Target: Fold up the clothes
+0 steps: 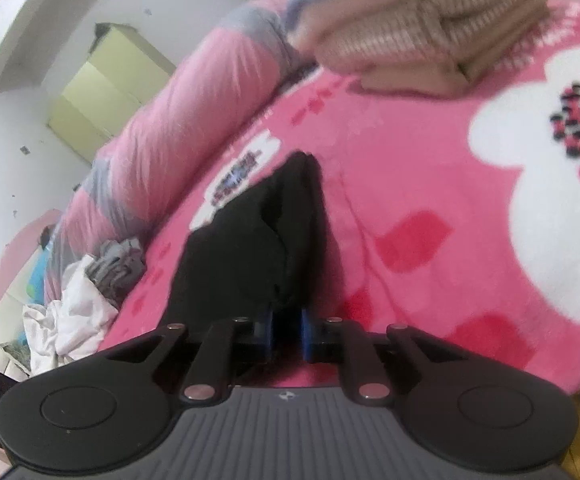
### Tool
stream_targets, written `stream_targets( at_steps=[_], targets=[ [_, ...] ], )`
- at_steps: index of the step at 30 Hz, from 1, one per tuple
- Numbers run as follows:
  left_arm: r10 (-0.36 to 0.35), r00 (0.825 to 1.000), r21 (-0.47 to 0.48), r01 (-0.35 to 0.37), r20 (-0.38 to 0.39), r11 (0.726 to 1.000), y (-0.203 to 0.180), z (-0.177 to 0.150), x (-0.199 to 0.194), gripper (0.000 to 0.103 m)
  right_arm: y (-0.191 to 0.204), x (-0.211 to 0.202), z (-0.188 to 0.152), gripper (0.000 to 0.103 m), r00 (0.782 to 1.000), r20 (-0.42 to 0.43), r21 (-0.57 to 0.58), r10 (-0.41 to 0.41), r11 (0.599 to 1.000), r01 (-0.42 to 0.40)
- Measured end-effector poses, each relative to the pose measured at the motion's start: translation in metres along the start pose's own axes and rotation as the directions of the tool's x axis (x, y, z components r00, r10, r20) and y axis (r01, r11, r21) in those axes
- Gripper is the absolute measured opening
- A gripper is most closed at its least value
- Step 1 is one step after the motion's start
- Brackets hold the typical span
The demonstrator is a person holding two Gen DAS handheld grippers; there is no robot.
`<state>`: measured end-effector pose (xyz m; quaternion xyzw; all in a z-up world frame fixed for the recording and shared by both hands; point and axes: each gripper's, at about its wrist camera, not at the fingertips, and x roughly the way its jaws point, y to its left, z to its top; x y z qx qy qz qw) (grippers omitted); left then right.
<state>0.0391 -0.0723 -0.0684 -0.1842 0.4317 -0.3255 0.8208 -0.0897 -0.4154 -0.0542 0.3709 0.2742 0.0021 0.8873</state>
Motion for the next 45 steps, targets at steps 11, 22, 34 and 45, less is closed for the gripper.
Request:
stream_targets(
  at_steps=[11, 22, 34, 45],
  targets=[
    [0.041, 0.995, 0.063, -0.036, -0.087, 0.997, 0.019, -0.023, -0.013, 0.009, -0.002, -0.02, -0.033, 0.017, 0.995, -0.086, -0.012, -0.046, 0.999, 0.045],
    [0.07, 0.987, 0.209, -0.099, 0.144, 0.973, 0.002, -0.002, -0.038, 0.027, 0.017, -0.047, 0.009, 0.031, 0.991, 0.089, -0.15, -0.101, 0.982, 0.113],
    [0.051, 0.994, 0.307, -0.077, 0.093, 0.949, -0.001, -0.014, 0.022, 0.027, -0.013, 0.023, 0.016, 0.014, 0.992, -0.052, -0.223, -0.119, 0.969, 0.105],
    [0.007, 0.997, 0.293, -0.031, 0.081, 0.956, 0.004, -0.013, 0.019, 0.027, 0.036, 0.071, 0.088, 0.018, 0.998, -0.06, -0.325, -0.034, 0.946, 0.013]
  ],
)
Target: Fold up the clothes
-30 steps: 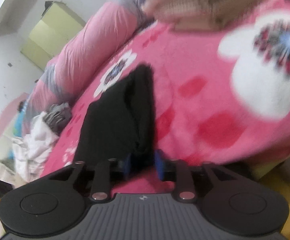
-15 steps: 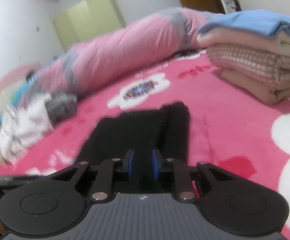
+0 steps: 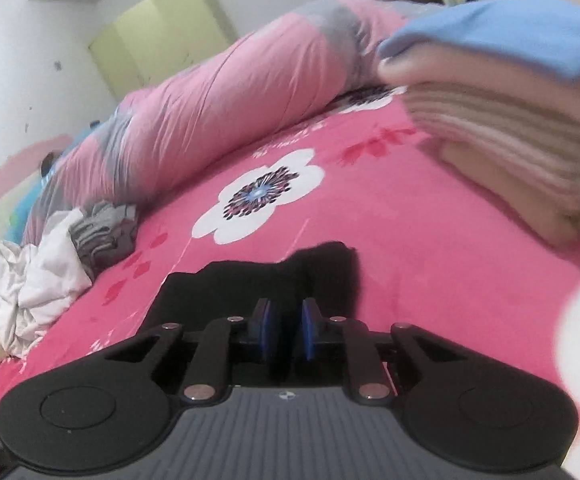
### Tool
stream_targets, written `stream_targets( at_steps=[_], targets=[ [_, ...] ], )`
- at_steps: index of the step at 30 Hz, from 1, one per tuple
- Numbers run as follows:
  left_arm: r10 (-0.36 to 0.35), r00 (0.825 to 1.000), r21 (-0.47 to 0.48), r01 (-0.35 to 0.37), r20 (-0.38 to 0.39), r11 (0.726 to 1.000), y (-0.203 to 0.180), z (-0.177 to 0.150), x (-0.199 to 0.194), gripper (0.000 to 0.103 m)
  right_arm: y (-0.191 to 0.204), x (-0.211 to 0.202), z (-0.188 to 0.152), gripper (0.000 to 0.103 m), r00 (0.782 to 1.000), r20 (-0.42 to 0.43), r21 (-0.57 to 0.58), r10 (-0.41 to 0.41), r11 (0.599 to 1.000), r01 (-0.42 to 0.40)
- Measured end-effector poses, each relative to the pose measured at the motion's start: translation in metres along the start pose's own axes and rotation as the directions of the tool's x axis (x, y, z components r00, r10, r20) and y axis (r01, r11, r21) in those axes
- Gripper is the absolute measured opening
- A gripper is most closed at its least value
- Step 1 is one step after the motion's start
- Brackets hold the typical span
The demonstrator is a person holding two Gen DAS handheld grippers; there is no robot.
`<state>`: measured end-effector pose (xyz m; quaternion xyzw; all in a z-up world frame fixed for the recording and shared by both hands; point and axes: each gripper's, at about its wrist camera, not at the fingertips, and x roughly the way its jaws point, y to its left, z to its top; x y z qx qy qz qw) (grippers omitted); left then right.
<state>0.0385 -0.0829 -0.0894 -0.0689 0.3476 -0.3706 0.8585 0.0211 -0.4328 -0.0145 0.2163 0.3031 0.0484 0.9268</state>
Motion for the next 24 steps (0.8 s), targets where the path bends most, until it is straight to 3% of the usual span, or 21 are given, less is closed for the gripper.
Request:
stream_targets(
  at_steps=[5, 11, 14, 18, 24],
  targets=[
    [0.003, 1.0, 0.025, -0.003, 0.007, 1.0, -0.002, -0.002, -0.001, 0.027, -0.007, 0.05, 0.014, 0.018, 0.993, -0.117, 0.008, 0.007, 1.0, -0.006],
    [-0.012, 1.0, 0.034, 0.012, 0.011, 0.999, 0.0, -0.003, -0.002, 0.027, -0.005, 0.07, 0.02, 0.019, 0.992, -0.123, -0.003, 0.033, 0.999, -0.034],
    [-0.015, 1.0, 0.045, 0.015, 0.007, 0.999, 0.0, -0.002, -0.002, 0.027, -0.003, 0.07, 0.022, 0.003, 0.995, -0.092, -0.022, 0.041, 0.999, -0.043],
    [-0.016, 1.0, 0.058, 0.016, 0.004, 0.998, 0.0, -0.002, -0.002, 0.027, 0.003, 0.063, 0.025, 0.003, 1.0, 0.004, -0.063, 0.023, 0.998, -0.022],
    [-0.013, 1.0, 0.07, 0.012, 0.007, 0.997, -0.001, -0.002, -0.002, 0.027, -0.007, 0.084, 0.013, 0.006, 0.997, -0.016, -0.083, -0.072, 0.994, 0.071]
  ],
)
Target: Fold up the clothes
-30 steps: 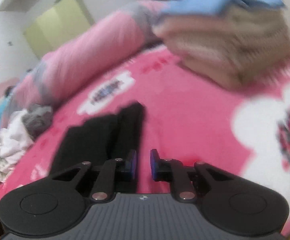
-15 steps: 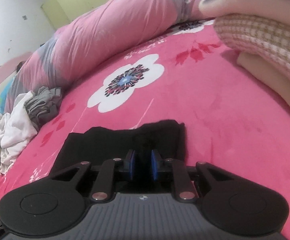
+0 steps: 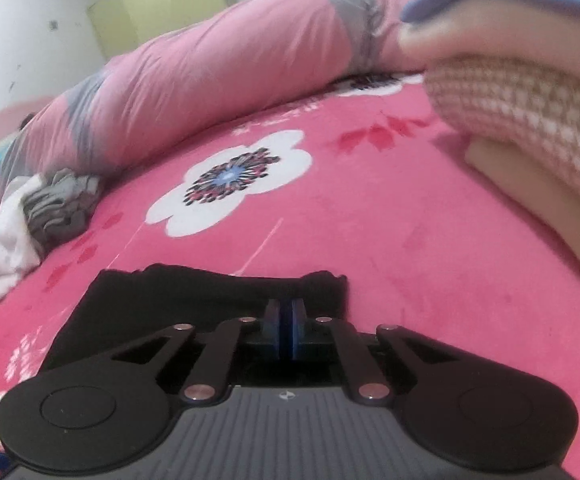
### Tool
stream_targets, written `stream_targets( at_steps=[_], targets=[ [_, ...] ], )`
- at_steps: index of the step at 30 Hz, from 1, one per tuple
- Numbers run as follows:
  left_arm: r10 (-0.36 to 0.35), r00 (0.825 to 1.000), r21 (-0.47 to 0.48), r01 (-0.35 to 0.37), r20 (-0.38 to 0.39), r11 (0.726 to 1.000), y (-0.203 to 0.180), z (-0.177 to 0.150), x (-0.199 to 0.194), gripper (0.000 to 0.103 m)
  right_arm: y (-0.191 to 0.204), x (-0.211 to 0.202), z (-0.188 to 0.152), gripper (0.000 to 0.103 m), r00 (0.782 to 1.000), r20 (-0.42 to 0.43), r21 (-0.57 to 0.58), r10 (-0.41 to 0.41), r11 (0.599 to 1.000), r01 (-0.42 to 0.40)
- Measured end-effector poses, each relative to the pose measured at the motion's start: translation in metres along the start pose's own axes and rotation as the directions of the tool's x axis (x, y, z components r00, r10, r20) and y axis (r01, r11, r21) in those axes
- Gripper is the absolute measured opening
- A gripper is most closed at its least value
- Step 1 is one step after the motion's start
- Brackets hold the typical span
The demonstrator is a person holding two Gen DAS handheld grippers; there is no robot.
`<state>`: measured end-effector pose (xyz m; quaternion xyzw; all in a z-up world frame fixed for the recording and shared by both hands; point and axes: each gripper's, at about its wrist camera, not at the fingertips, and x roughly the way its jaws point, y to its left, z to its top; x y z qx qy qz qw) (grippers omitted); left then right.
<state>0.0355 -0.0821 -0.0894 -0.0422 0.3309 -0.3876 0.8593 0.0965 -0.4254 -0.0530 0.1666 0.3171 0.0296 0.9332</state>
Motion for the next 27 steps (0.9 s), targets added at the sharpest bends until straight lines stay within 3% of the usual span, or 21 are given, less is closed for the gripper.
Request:
stream_targets(
  at_steps=[2, 4, 7, 9, 11, 13, 14, 15, 17, 20, 21, 24, 27],
  targets=[
    [-0.002, 1.0, -0.005, 0.002, 0.001, 1.0, 0.001, 0.0, 0.0, 0.027, -0.003, -0.005, 0.004, 0.007, 0.999, 0.029, 0.021, -0.016, 1.0, 0.015],
    [-0.002, 1.0, -0.005, 0.002, 0.003, 1.0, 0.001, 0.0, 0.0, 0.027, -0.004, -0.011, 0.009, 0.007, 0.992, 0.072, 0.005, -0.105, 0.994, 0.105],
    [-0.004, 1.0, -0.006, 0.004, 0.004, 1.0, 0.001, 0.0, 0.001, 0.027, -0.01, -0.02, 0.016, 0.008, 0.991, 0.083, 0.025, -0.107, 0.994, 0.105],
    [-0.008, 1.0, -0.012, 0.008, 0.008, 1.0, 0.002, -0.001, 0.001, 0.027, 0.002, -0.027, 0.021, 0.008, 0.994, 0.096, -0.039, -0.053, 0.998, 0.057],
    [-0.009, 1.0, -0.014, 0.009, 0.011, 1.0, 0.003, -0.001, 0.001, 0.027, 0.022, -0.026, 0.024, 0.008, 0.996, 0.06, -0.157, 0.058, 0.986, -0.048],
    [-0.01, 1.0, -0.015, 0.01, 0.012, 1.0, 0.003, -0.001, 0.0, 0.027, 0.04, -0.015, 0.022, 0.008, 0.987, -0.025, -0.265, 0.159, 0.951, -0.16],
    [-0.01, 1.0, -0.017, 0.01, 0.01, 1.0, 0.003, -0.001, 0.0, 0.028, 0.046, -0.004, 0.02, 0.008, 0.983, -0.08, -0.295, 0.165, 0.938, -0.181],
    [-0.012, 1.0, -0.02, 0.012, 0.01, 1.0, 0.003, -0.001, -0.001, 0.028, 0.047, 0.005, 0.018, 0.007, 0.985, -0.101, -0.308, 0.137, 0.938, -0.162],
    [-0.017, 1.0, -0.025, 0.017, 0.011, 1.0, 0.005, -0.001, -0.002, 0.028, 0.033, 0.022, 0.019, 0.005, 0.996, -0.082, -0.307, 0.019, 0.951, -0.043],
    [-0.023, 1.0, -0.032, 0.023, 0.011, 0.999, 0.006, -0.001, -0.002, 0.028, 0.006, 0.008, 0.029, 0.007, 0.992, 0.014, -0.151, -0.127, 0.98, 0.128],
    [-0.025, 1.0, -0.037, 0.026, 0.012, 0.999, 0.007, -0.001, -0.002, 0.028, 0.003, -0.003, 0.03, 0.007, 0.99, 0.039, -0.132, -0.133, 0.982, 0.137],
    [-0.037, 0.999, -0.056, 0.037, 0.012, 0.998, 0.01, -0.001, -0.002, 0.028, 0.021, -0.045, 0.017, 0.008, 0.996, 0.071, -0.187, -0.053, 0.98, 0.066],
    [-0.049, 0.999, -0.101, 0.05, 0.007, 0.994, 0.015, 0.001, -0.001, 0.029, 0.052, -0.072, -0.017, 0.008, 0.998, 0.015, -0.341, 0.066, 0.938, -0.057]
  ],
)
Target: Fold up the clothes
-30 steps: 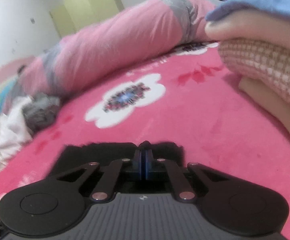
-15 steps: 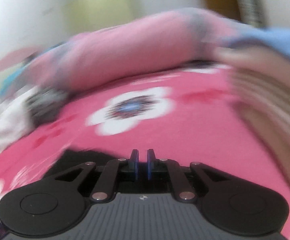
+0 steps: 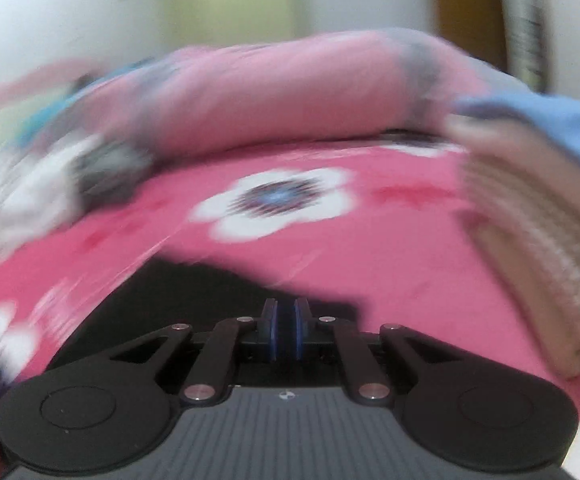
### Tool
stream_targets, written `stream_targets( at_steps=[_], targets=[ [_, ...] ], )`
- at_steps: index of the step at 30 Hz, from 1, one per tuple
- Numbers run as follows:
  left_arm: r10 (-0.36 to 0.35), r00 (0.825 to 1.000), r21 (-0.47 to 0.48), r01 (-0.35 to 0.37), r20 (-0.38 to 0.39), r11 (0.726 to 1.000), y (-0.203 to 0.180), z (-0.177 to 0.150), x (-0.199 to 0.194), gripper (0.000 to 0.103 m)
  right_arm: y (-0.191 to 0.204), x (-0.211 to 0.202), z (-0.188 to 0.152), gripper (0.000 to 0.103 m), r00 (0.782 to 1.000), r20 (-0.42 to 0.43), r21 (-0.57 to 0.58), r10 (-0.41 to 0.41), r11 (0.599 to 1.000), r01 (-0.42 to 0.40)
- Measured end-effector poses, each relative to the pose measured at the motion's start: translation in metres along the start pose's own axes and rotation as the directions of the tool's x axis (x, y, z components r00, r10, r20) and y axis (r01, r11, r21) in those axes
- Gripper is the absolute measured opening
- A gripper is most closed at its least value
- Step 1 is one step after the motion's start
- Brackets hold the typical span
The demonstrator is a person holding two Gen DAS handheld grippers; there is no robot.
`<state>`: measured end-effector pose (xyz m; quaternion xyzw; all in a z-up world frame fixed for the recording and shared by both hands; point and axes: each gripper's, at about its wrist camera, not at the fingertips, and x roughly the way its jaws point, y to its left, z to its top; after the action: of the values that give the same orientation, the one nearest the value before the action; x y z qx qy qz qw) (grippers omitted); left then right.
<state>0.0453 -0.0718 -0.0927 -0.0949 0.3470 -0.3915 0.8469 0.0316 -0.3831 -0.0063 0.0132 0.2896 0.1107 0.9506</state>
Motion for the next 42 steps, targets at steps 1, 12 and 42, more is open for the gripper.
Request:
stream_targets(
  at_steps=[1, 12, 42],
  targets=[
    [-0.004, 1.0, -0.021, 0.004, -0.002, 1.0, 0.001, 0.001, 0.0, 0.029, 0.011, 0.0, -0.01, 0.008, 0.999, -0.032, -0.041, 0.001, 0.999, -0.003],
    [0.006, 1.0, -0.135, -0.006, -0.001, 0.991, 0.012, 0.013, -0.007, 0.035, 0.028, -0.056, -0.043, 0.008, 0.991, 0.061, 0.074, -0.116, 0.991, 0.112],
    [0.167, 0.986, -0.022, -0.167, 0.006, 0.986, 0.006, 0.017, -0.009, 0.042, 0.079, -0.101, -0.083, 0.009, 0.967, 0.016, 0.068, -0.255, 0.965, 0.253]
  ],
)
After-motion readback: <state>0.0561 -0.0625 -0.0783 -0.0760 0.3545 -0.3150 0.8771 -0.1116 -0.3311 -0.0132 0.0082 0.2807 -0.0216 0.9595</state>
